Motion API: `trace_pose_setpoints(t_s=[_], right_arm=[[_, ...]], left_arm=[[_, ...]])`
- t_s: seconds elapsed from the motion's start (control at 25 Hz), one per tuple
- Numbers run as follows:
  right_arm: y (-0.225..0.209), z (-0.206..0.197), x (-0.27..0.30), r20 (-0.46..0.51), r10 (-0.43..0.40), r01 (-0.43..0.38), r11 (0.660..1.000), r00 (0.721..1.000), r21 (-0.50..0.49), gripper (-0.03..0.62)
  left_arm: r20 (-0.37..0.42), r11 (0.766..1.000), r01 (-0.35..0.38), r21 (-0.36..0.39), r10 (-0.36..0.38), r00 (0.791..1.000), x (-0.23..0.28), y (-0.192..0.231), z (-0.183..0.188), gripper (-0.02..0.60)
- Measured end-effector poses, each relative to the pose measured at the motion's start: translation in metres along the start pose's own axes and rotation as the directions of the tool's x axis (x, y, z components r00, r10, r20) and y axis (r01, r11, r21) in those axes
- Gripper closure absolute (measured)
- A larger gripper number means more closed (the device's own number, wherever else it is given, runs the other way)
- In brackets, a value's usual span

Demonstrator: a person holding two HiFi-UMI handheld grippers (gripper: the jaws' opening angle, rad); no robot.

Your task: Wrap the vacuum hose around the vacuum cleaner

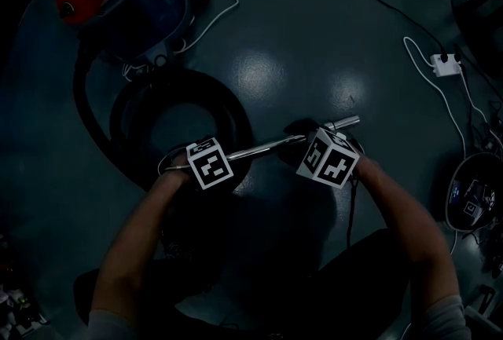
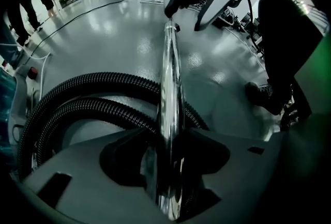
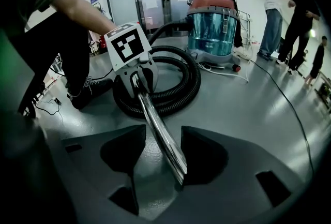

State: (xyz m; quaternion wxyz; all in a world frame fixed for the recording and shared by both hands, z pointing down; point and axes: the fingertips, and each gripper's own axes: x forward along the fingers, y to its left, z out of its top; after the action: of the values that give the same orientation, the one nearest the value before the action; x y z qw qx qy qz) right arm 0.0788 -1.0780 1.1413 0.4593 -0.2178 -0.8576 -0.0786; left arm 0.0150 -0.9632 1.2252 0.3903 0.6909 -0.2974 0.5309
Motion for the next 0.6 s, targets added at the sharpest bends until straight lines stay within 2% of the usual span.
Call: trace_pose_setpoints(t_s=[0.16,0.32,0.44,0.52,0.6], right_arm=[[0.0,-0.004,0.005,-0.01,0.013,-0.013,1.0,1.0,0.007,0.378],[0.002,-0.003,0.008,-0.002,0.054,-0.054,0.998,0.999,0.026,0.379],[0.007,0.006,0.01,0.026,0.098,-0.1,0.993,0.995,0.064,0.379],[0.007,0.015,0.01,0.046,0.103,-0.105,0.993,0.994,0.05,0.384],[0.003,0.025,0.01,0.068,0.081,-0.081,0.997,0.994,0.006,0.461]], left_arm=[[0.012,1.0,-0.003,0.013,0.002,1.0,-0.005,-0.003,0.001,0.359],[0.055,1.0,-0.012,-0.004,0.012,0.998,-0.019,-0.002,0.007,0.359],[0.071,1.0,-0.03,-0.004,0.03,0.997,-0.026,-0.003,0.01,0.359],[0.091,0.999,-0.046,-0.008,0.046,0.995,-0.031,-0.001,0.012,0.359],[0.126,0.998,-0.048,-0.032,0.052,0.991,-0.041,0.001,0.017,0.36]])
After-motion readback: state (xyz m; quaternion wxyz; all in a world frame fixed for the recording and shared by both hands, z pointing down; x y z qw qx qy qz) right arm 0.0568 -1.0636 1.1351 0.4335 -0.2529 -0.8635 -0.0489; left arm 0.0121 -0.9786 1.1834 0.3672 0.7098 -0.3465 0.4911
